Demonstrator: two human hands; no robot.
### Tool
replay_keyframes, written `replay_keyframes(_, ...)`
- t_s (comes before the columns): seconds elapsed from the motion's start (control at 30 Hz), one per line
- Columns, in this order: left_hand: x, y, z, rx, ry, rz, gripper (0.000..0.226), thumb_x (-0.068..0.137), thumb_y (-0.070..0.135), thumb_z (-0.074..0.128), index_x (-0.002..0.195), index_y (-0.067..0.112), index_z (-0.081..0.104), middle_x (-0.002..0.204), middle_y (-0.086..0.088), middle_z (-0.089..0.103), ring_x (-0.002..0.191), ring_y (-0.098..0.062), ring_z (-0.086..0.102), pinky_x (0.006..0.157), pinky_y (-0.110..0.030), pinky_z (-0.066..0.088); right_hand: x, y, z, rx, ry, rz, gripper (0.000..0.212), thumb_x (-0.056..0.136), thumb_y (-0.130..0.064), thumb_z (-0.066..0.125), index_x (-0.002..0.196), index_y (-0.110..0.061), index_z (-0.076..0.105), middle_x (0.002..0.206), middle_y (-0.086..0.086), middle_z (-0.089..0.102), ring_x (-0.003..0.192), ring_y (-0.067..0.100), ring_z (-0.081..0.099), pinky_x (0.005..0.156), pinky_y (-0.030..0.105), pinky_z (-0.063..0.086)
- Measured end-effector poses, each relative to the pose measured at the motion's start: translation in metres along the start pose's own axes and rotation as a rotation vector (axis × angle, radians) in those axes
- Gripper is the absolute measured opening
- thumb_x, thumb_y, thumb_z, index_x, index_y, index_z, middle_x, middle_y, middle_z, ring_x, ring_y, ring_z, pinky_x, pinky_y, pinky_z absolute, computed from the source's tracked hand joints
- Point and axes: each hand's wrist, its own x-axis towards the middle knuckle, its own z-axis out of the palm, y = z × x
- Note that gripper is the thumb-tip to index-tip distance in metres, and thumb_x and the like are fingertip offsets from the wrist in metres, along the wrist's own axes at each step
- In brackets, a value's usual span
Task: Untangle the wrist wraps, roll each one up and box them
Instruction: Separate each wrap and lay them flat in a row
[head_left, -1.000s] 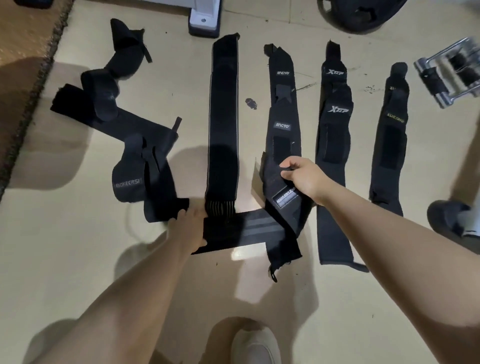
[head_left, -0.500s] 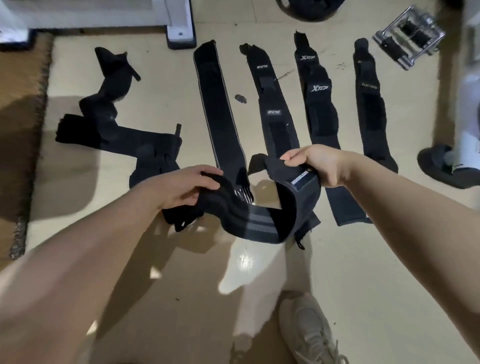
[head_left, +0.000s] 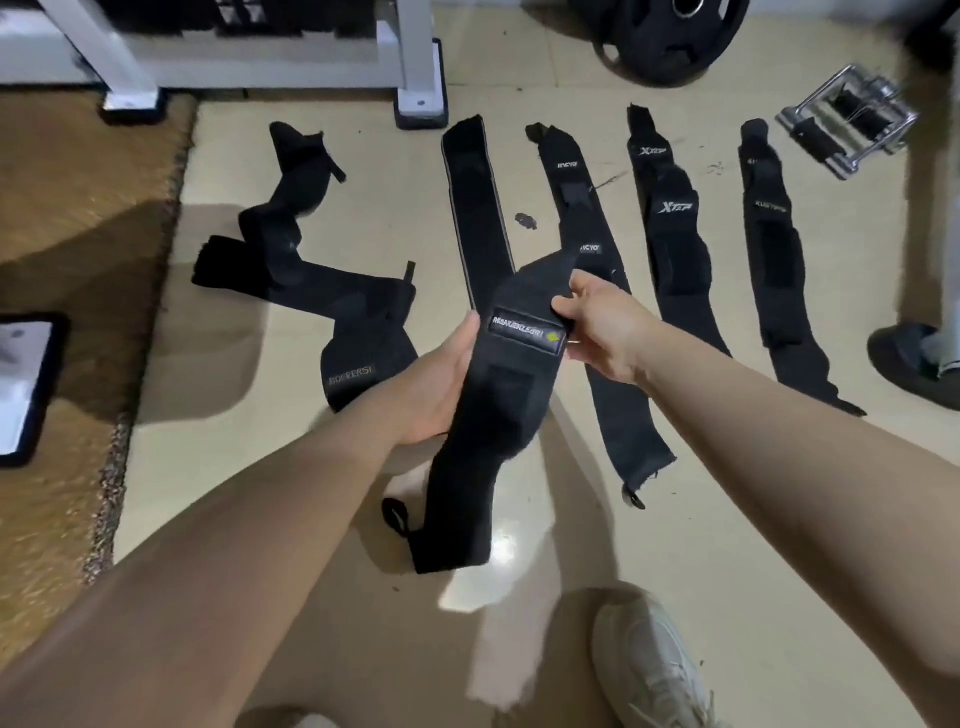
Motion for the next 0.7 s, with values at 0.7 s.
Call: replay_keyframes(0.7, 0.032, 0.007, -0.132, 0.155, 0.974, 0.103, 0.039, 0.085, 0.023, 0.07, 0.116, 0.002, 0.059, 0.11, -0.013, 0.066, 0.096, -0.029, 0.064, 0.085, -0.039, 0.053, 0.092, 0.041, 0.043, -0.602, 0.145, -0.087, 0.05, 0.096, -0.006, 0.048, 0.144, -0.012, 0.032, 0.138, 0.01, 0.044, 0.122, 0.024, 0.046, 0.104, 0.029, 0.036)
